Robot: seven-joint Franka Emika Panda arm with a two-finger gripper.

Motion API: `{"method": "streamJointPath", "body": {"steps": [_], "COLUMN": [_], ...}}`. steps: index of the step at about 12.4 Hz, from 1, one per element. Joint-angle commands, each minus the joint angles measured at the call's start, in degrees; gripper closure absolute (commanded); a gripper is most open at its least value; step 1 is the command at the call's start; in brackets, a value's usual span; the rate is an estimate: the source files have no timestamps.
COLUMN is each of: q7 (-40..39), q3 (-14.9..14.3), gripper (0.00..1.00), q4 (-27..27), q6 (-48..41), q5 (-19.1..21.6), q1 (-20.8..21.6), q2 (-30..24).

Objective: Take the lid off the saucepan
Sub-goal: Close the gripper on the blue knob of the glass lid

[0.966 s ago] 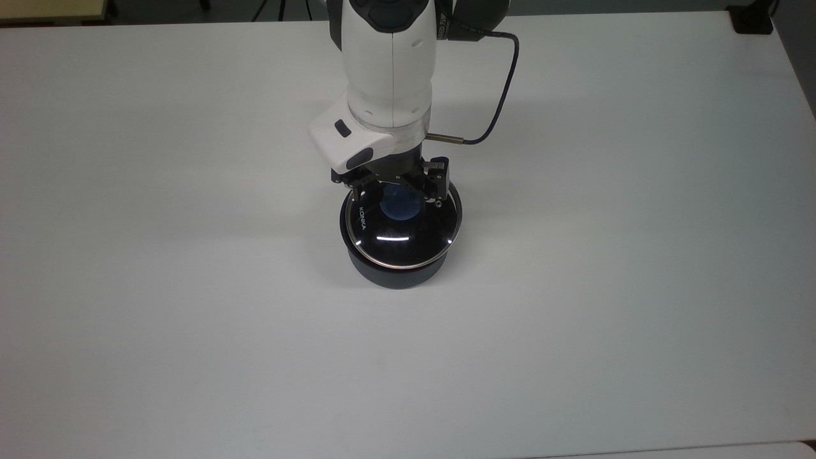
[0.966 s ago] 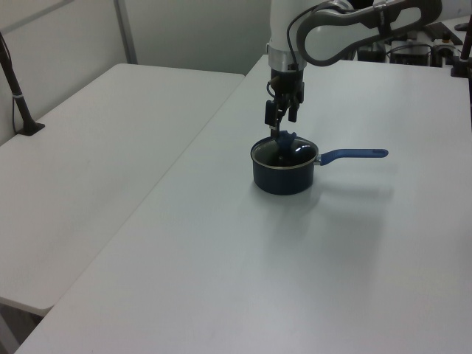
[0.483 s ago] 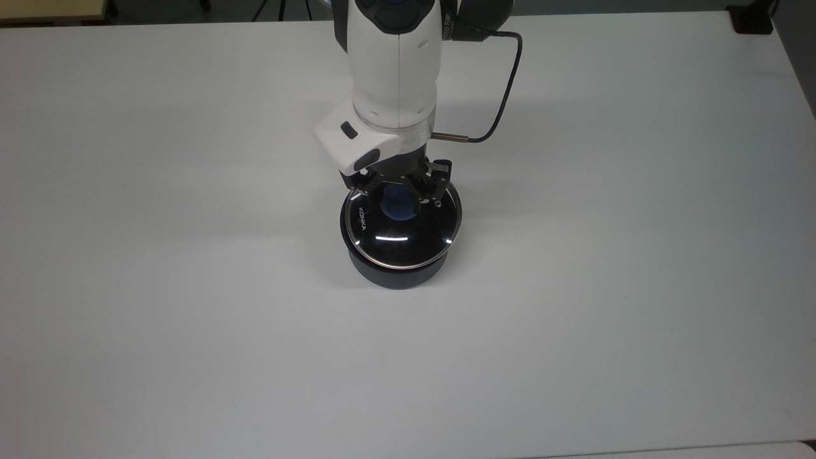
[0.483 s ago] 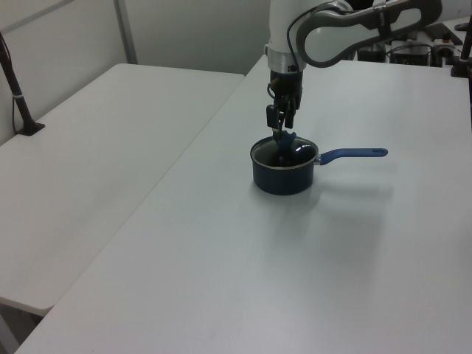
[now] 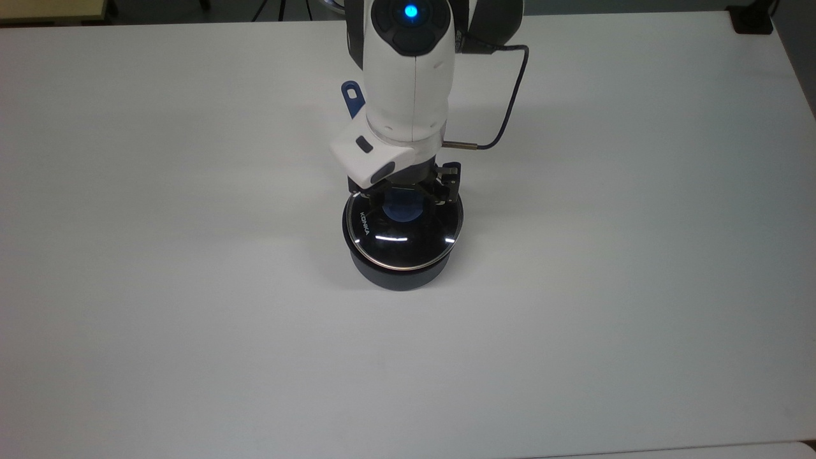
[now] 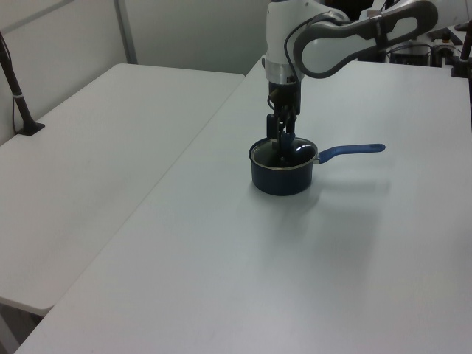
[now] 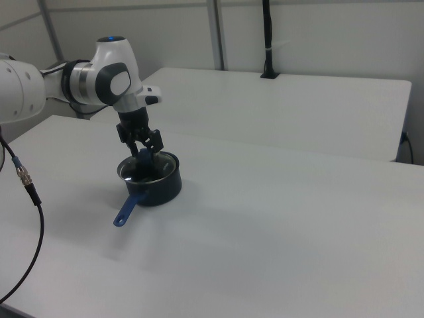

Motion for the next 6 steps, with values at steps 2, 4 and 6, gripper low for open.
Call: {"method": "streamJointPath", "body": {"steps": [2, 4, 6], "q7": [-3.6, -4.7, -4.9], "q3": [-0.4, -0.4, -0.5], "gripper": [0.48, 0.58, 0.58], "q4": [-0.1, 0.0, 0.2], "q6": [0.0, -0.9, -2.9], "q5": [0.4, 0.4, 0.4], "q1": [0.6, 0.6, 0.5], "q2": [-0.3, -1.1, -2.6]}}
